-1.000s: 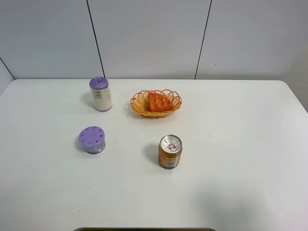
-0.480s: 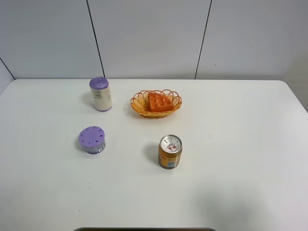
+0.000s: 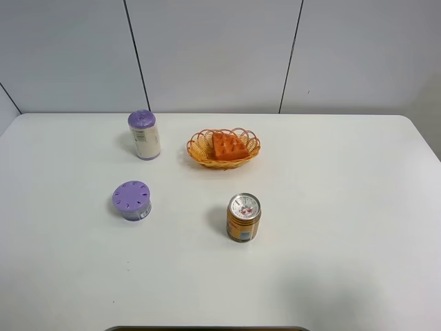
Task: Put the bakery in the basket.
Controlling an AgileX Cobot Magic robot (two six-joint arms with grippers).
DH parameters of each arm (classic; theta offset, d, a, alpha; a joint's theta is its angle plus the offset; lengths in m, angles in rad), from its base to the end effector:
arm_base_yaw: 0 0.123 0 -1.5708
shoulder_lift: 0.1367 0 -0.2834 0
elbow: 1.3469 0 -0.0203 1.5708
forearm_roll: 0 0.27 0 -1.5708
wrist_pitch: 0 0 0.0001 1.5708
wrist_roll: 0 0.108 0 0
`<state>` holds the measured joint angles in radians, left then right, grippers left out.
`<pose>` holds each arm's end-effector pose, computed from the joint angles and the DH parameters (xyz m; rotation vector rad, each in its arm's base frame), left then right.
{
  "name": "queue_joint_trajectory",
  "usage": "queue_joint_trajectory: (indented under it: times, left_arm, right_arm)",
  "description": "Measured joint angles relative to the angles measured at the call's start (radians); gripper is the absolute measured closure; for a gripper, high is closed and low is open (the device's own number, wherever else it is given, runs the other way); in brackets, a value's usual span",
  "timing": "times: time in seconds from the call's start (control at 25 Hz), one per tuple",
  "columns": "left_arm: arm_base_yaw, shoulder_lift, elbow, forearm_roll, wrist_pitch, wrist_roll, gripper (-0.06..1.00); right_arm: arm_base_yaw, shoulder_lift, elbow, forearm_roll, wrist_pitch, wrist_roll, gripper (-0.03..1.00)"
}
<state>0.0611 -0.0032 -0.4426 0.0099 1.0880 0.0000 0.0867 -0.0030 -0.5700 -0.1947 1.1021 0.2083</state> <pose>0.0330 0.0030 0.2584 -0.0652 2.1251 0.0482 0.0180 -0.0172 0.2976 0.1435 1.9931 -0.0415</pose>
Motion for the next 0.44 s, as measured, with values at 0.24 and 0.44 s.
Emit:
queue_joint_trajectory:
  times: [0.24, 0.44]
  left_arm:
    - [0.0, 0.0, 0.0, 0.0, 0.0, 0.0, -0.05]
    - [0.0, 0.0, 0.0, 0.0, 0.0, 0.0, -0.05]
  right_arm:
    - [0.0, 0.0, 0.0, 0.0, 0.0, 0.0, 0.08]
    - [0.0, 0.0, 0.0, 0.0, 0.0, 0.0, 0.08]
